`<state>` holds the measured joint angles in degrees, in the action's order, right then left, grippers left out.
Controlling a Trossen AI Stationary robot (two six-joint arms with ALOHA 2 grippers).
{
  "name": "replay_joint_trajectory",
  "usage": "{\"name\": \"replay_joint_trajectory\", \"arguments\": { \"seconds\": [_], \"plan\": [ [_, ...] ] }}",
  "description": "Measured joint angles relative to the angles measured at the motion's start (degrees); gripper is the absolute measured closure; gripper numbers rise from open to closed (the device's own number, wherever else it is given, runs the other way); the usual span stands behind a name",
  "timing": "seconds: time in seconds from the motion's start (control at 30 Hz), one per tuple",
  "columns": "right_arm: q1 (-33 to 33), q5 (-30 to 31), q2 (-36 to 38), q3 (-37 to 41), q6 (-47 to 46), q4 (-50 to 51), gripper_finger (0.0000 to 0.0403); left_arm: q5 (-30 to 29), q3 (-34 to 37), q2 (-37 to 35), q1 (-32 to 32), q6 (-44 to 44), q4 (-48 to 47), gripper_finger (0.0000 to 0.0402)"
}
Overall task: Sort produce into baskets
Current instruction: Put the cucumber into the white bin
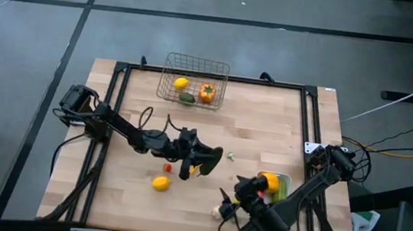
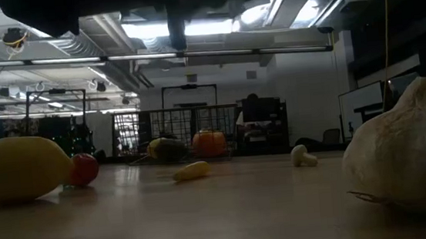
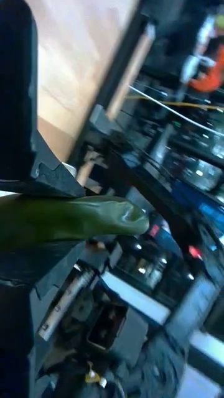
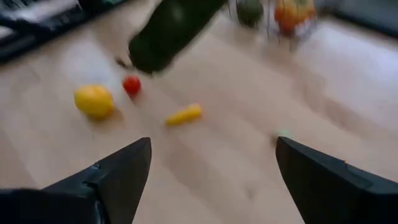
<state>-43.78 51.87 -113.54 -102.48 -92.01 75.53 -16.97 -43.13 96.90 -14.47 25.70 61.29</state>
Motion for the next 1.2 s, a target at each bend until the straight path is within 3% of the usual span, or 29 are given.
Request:
{"name": "replay_joint_trajectory", "arguments": {
  "seconds": [0.17,0.33,0.9,1.2],
  "plan": [
    [2.0,7.5,0.0,0.0,7.8,-5.2,0.0059,0.0,0.0,0.0,-1.5,-4.4,4.7,0.0295],
    [3.0,10.5,0.0,0.0,16.2,-11.7,0.0059,0.0,0.0,0.0,-2.6,-8.1,6.6,0.0294],
    [3.9,14.5,0.0,0.0,38.6,-31.4,0.0059,0.0,0.0,0.0,-5.0,-14.4,12.3,0.0294],
    [7.5,11.5,0.0,0.0,49.1,-39.2,0.0073,0.0,0.0,0.0,-5.0,-14.7,13.4,0.0294]
  ]
}}
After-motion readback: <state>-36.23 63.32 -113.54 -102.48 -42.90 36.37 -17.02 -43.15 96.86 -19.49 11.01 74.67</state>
